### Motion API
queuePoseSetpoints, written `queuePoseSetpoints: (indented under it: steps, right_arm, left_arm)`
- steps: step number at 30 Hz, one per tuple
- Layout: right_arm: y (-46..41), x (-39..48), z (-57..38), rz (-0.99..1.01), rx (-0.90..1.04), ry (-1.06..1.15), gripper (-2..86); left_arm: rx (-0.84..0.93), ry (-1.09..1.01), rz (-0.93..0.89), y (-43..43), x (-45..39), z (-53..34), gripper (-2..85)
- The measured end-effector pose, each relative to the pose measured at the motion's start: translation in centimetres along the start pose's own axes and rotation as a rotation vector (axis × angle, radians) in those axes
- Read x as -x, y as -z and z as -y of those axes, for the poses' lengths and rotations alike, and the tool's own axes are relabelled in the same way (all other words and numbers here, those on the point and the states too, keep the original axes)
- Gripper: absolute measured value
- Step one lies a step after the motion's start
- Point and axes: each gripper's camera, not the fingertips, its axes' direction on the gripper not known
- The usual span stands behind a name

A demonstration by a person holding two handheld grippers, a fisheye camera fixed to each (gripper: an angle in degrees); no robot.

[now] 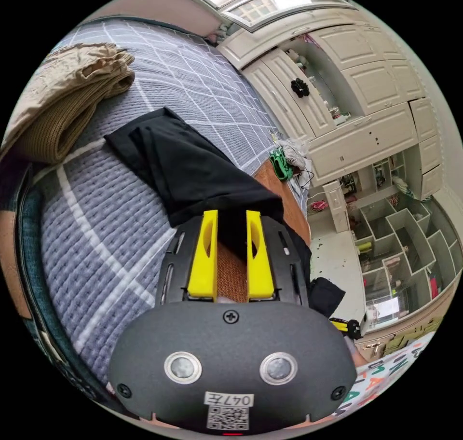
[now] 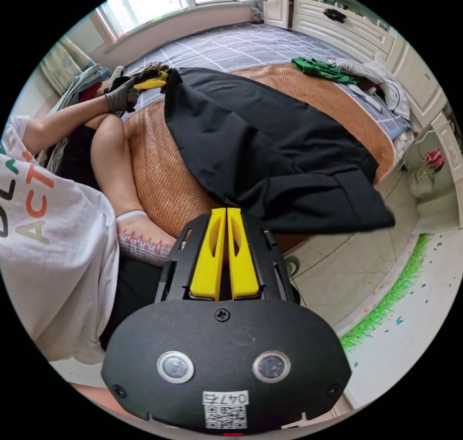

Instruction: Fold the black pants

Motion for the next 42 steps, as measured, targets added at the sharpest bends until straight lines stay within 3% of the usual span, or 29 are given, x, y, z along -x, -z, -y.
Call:
queuePoseSetpoints:
  steps: [9,20,38,42]
  right_arm:
    - [1.4,0.7,-1.5,-0.024,0.042,0.020,-0.4]
    - [1.7,2.7,-2.8,0.010,0.049,-0.028,-0.4]
    - [1.0,10.8,-2.5,-0.012,0.091,-0.015,-0.6]
    - [1.0,12.8,-2.6,-0.013,0.083,-0.019,-0.5]
  left_arm:
    - [-0.061,0.272,-0.223,2.0,8.5,-2.4,16.8]
    - [0.021,0.503,-0.214,-0.1,12.3,-1.4,13.8]
    - [0.005,0.713,-0.142,-1.1,8.0,1.3,11.6]
    - [-0.042,0.725,-0.276,-2.3,6.7,2.9,4.9]
